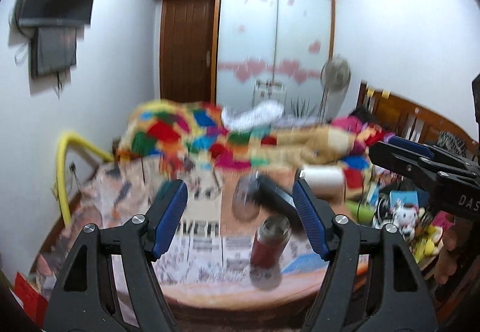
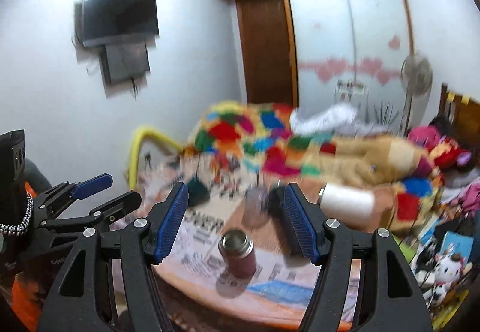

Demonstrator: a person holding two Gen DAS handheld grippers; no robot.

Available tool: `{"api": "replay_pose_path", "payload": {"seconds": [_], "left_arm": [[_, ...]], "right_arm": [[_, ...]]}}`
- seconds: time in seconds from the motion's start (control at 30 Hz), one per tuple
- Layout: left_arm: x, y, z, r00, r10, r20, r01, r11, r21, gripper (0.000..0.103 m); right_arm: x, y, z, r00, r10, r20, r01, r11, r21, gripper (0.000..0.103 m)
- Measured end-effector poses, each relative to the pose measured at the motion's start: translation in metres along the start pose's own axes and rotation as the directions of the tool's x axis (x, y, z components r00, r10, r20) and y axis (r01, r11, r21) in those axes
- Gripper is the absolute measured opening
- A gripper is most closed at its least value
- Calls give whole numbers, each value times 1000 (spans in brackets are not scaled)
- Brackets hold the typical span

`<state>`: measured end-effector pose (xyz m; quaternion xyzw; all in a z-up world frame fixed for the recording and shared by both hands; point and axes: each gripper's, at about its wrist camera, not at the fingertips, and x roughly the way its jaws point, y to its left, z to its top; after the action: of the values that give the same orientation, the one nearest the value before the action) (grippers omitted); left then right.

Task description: Flip cup upright

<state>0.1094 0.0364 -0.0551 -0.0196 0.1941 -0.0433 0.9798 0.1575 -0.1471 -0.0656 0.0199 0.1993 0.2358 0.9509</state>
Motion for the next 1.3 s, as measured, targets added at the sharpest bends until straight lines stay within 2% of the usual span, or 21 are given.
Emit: {"api": "replay_pose_path", "payload": {"seconds": [0.13, 0.23, 0.4, 0.43, 0.57, 0.63, 0.97, 1.3], "left_arm": [[-49, -15, 14, 988, 7, 153, -12, 1000, 27, 86], [-76, -24, 17, 973, 21, 229, -31, 999, 41, 90], [-101, -30, 16, 959, 46, 281, -54, 998, 22, 95], [-105, -29, 14, 956, 53, 287, -58, 998, 11, 97], [-116, -28, 8, 953, 78, 292, -77, 997, -15, 102], [-117, -27, 4, 956, 89, 280, -86, 996, -23, 102], [-122, -26, -7, 964, 105, 243, -98, 994, -41, 103], [-123, -28, -9, 965, 106, 241, -98, 994, -43, 103]], "right_arm": [[-44, 8, 8, 992, 2, 123, -2, 1000, -6, 64], [-65, 16, 7, 983, -11, 185, 15, 1000, -20, 67], [-85, 29, 1, 967, -30, 252, 42, 998, -42, 74], [-86, 31, 0, 965, -37, 259, 50, 998, -44, 78], [-91, 35, -7, 958, -75, 276, 90, 995, -42, 98], [-92, 36, -11, 958, -83, 273, 98, 994, -40, 103], [-102, 34, -22, 967, -92, 239, 106, 993, -44, 103], [-103, 33, -25, 971, -89, 224, 101, 994, -44, 103]]}}
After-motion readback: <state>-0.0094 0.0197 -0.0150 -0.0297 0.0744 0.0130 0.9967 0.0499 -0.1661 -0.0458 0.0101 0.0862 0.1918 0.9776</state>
